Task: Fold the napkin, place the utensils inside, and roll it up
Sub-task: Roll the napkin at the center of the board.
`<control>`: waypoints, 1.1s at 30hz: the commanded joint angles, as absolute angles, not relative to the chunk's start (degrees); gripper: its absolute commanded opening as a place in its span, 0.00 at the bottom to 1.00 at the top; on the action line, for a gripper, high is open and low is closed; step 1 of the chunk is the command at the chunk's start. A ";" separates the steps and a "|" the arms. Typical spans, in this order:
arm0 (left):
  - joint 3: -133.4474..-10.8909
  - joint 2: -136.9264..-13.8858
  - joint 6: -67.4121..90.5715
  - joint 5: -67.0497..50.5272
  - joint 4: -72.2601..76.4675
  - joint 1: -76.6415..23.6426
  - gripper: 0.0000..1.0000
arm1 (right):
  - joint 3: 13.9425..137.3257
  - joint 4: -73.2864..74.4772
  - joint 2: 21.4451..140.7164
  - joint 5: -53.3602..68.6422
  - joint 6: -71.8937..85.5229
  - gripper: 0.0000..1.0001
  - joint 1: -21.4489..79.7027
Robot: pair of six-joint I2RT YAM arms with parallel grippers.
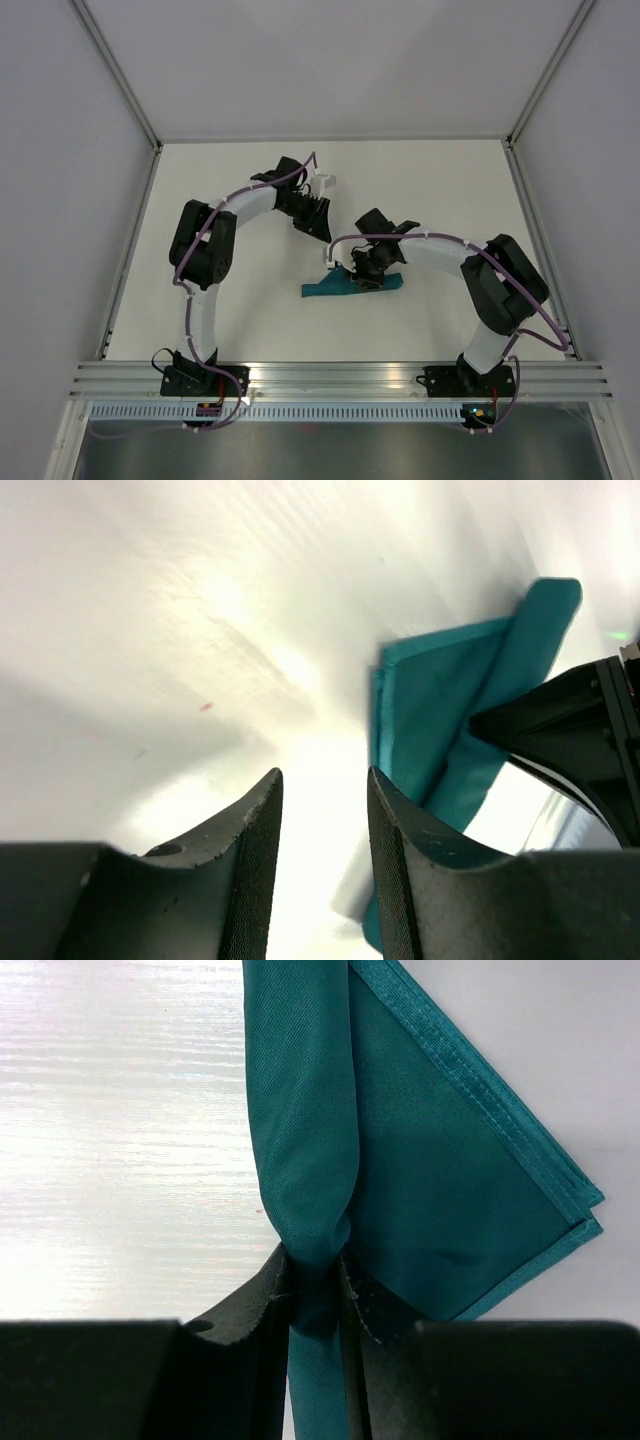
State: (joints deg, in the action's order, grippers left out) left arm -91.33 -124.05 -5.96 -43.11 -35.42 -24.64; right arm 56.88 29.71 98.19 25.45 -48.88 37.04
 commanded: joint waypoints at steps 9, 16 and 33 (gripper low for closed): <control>-69.11 -97.59 -0.70 -28.57 -8.19 -24.08 0.47 | 71.26 52.10 114.86 37.44 -55.28 0.25 31.38; -56.00 -86.77 -10.69 -22.33 2.54 -26.89 0.50 | 78.92 60.11 123.47 39.02 -58.45 0.25 28.22; -37.36 -80.42 -35.05 -11.52 17.40 -46.40 0.61 | 87.97 68.82 133.41 41.48 -60.47 0.25 25.23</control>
